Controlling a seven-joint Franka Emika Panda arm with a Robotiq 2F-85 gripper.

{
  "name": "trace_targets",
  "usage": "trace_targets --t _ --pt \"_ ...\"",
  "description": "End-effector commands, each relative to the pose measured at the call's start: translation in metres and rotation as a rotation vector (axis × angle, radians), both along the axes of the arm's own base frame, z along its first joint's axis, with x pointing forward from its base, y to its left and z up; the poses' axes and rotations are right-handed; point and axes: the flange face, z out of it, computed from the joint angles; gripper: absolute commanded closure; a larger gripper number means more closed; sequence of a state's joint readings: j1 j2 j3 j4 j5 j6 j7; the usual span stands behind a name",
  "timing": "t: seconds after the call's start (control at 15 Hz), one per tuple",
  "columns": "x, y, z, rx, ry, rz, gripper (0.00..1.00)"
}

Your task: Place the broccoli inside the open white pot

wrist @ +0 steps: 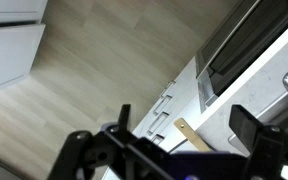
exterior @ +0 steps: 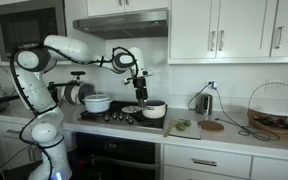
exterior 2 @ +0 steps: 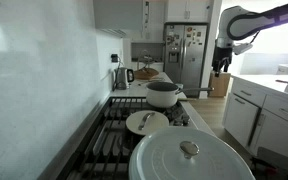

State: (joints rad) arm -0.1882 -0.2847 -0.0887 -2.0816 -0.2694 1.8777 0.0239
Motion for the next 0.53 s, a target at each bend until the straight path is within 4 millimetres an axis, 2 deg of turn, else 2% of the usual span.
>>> trace_targets --t 0.0,0.33,0.47 --pt "0.0 0.0 0.0 0.0 0.001 0.0 0.0" --pt "0.0 0.001 0.001 -0.002 0.0 0.002 0.0" --pt "0.006 0.011 0.008 0.034 -0.017 -0.003 0.0"
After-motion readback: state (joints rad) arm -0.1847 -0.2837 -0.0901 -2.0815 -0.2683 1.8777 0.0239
